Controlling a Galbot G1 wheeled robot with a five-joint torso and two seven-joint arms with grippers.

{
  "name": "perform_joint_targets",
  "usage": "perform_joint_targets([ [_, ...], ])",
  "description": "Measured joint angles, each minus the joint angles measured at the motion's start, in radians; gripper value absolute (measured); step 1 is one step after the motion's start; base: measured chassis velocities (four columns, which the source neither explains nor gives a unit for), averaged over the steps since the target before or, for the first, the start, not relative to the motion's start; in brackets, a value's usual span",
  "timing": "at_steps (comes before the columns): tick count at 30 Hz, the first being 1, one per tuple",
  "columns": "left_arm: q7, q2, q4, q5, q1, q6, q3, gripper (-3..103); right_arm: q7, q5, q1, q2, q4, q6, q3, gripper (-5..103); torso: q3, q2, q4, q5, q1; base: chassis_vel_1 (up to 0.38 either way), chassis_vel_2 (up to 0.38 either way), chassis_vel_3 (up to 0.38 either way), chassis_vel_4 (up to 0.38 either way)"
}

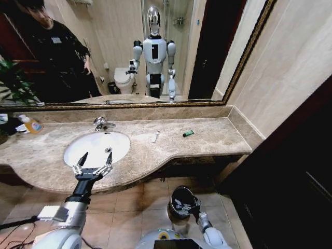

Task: Pick up the trash from the sink and place it in the trash bin.

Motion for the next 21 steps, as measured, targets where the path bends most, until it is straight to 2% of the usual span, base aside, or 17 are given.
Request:
perform_joint_targets([
  [6,0.000,0.000,0.000,0.000,0.000,0.000,0.000,100,-0.006,0.074,-0.064,-0.032,0.204,-0.013,0.002,100,0.000,0.000,0.0001,0.0000,0.000,0.000,0.000,0.000,0.000],
  [13,0.000,0.000,0.000,0.000,0.000,0.000,0.000,100,0.007,0.102,-0.110,-0.055,0.405,-0.018,0.013,100,0.000,0.000,0.0002,-0.0001,0.000,0.000,0.000,0.000,0.000],
  [17,0.000,0.000,0.000,0.000,0.000,0.000,0.000,100,0.010,0.113,-0.122,-0.055,0.521,-0.045,0.019,100,0.000,0.000,0.0001,-0.0001,0.000,0.000,0.000,0.000,0.000],
  [21,0.000,0.000,0.000,0.000,0.000,0.000,0.000,100,0.021,0.140,-0.088,-0.055,0.666,-0.117,0.028,100,0.000,0.000,0.0002,-0.0001,0.000,0.000,0.000,0.000,0.000],
])
